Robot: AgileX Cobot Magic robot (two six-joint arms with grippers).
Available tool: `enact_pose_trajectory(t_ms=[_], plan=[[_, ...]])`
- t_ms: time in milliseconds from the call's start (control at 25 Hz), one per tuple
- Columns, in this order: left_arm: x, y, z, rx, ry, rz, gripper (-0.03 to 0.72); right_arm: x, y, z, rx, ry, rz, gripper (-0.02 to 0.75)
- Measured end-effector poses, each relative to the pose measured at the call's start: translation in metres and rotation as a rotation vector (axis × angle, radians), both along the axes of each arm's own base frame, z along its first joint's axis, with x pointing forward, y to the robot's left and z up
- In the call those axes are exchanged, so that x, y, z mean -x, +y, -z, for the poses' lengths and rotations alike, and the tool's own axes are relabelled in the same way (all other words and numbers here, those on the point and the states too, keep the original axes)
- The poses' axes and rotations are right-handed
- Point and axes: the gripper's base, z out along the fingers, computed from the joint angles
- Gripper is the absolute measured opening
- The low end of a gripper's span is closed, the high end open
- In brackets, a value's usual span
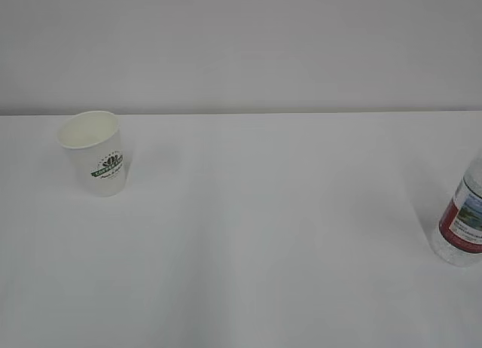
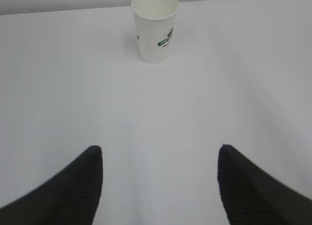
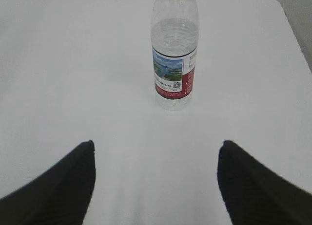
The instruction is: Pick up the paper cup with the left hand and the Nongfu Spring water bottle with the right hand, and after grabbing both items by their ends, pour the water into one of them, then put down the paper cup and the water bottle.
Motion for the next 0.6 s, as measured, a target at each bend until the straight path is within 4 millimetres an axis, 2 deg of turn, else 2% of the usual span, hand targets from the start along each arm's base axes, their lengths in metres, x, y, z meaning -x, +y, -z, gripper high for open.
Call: enact_pose_trajectory(t_ms=[600], plan=[[0.0,0.0,0.0,0.0,0.0,0.0,0.534,0.0,0.0,0.0,-0.002,0.0,0.001,0.587]])
